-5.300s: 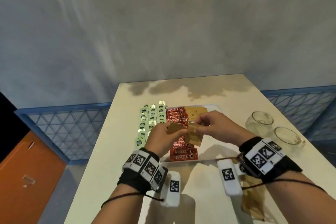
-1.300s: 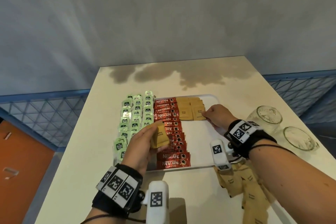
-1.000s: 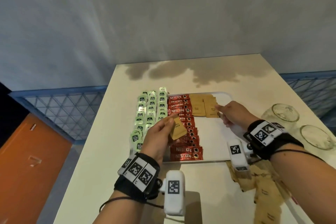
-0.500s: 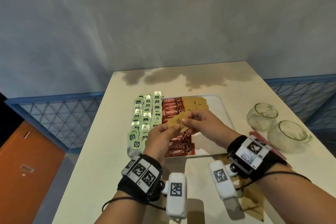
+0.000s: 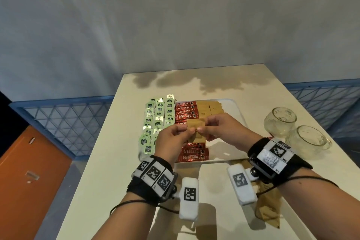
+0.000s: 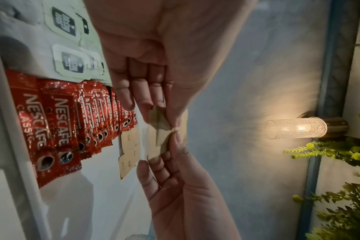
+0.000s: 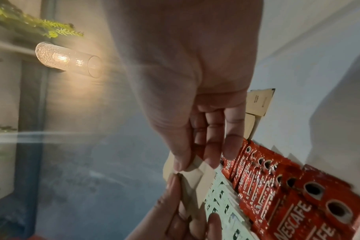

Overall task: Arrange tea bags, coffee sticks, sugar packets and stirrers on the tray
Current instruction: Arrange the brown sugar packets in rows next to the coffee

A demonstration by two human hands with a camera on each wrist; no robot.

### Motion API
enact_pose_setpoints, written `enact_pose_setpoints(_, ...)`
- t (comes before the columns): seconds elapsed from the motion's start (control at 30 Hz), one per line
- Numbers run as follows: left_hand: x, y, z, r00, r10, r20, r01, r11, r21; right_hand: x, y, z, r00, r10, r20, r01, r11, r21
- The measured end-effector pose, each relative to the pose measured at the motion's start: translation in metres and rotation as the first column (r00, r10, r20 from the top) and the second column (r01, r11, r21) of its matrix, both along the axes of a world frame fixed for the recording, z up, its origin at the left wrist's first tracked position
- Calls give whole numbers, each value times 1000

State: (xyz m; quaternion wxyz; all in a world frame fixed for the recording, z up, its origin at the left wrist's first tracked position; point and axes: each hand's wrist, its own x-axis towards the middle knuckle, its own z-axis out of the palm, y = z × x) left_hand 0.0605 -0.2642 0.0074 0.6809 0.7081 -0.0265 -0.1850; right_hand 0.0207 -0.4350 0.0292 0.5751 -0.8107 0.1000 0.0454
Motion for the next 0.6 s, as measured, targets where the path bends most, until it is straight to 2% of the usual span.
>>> enact_pose_setpoints(0.07, 3, -2, -1, 1000, 6, -7, -6, 1000, 1, 4, -6, -1, 999, -37, 8, 37, 999, -5)
enact_pose_setpoints(0.17, 11, 2, -6, 999, 45, -23, -45, 999, 10, 19, -30, -9, 976, -212, 52, 212, 977, -8)
enact_pose_setpoints(0.23, 17, 7, -10, 998, 64, -22, -63, 998, 26, 30, -49, -23, 954, -298, 8, 298, 953, -51)
enact_pose_setpoints(0.4, 29, 17, -20, 996, 87, -11, -87, 995, 52, 47, -66, -64, 929, -301, -214, 266, 948, -176)
enact_pose_setpoints(0.6, 36, 15, -27, 997, 80, 8, -80, 994, 68, 71, -62, -72, 938, -293, -184, 222, 917, -331)
